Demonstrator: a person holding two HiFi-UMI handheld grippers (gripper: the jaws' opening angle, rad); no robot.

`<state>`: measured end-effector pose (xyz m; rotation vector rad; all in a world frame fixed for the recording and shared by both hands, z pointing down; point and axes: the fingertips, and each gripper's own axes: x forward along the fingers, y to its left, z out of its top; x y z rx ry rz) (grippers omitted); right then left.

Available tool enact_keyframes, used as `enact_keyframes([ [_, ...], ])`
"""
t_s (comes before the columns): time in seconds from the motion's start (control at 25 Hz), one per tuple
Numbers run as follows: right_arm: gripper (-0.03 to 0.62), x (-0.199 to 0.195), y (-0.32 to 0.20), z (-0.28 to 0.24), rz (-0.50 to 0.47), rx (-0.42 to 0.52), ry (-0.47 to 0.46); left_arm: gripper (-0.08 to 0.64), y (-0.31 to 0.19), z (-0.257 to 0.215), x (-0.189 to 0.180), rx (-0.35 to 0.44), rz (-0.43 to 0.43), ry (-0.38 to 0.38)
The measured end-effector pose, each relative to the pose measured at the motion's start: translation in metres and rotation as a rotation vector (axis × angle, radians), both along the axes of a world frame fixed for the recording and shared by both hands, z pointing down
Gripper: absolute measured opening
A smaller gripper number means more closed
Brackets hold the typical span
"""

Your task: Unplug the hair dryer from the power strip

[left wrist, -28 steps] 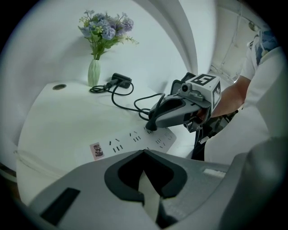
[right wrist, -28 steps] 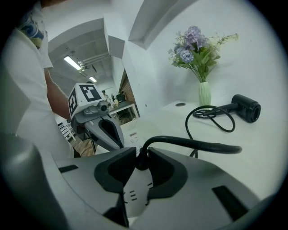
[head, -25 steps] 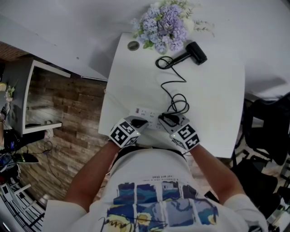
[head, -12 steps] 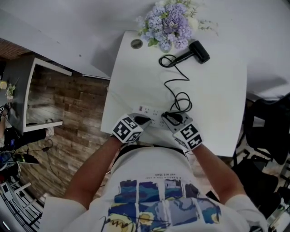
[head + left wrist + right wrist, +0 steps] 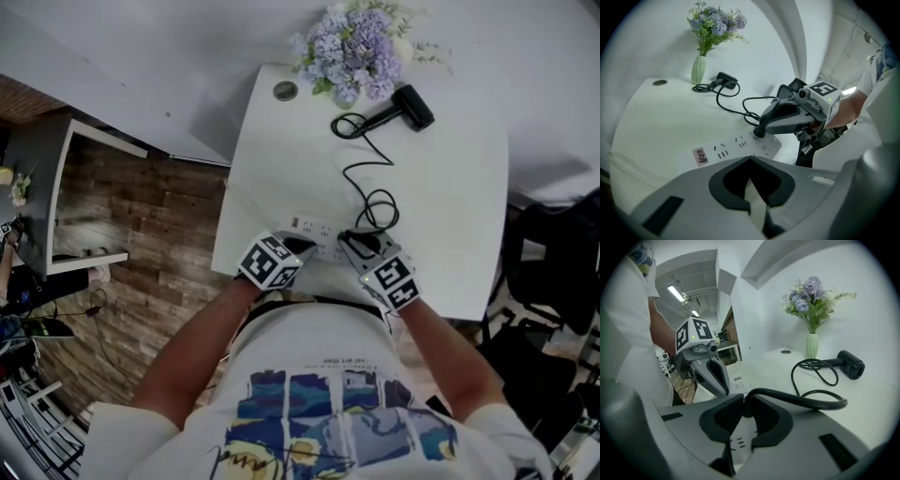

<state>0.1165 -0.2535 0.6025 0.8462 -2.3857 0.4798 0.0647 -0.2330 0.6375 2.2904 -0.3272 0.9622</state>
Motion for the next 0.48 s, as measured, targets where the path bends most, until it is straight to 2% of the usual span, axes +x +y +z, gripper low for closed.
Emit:
enact_keyframes([
  [0.2, 0.057, -0.001, 0.0, -0.003, 0.018, 0.018, 0.026, 0.0, -0.001, 0.0, 0.0, -0.005, -0.005, -0.001],
  [0.48, 0.06, 0.002, -0.03, -0.044, 0.096, 0.09, -0.018, 0.0, 0.0, 0.001, 0.0, -0.02, 0.008, -0.003],
])
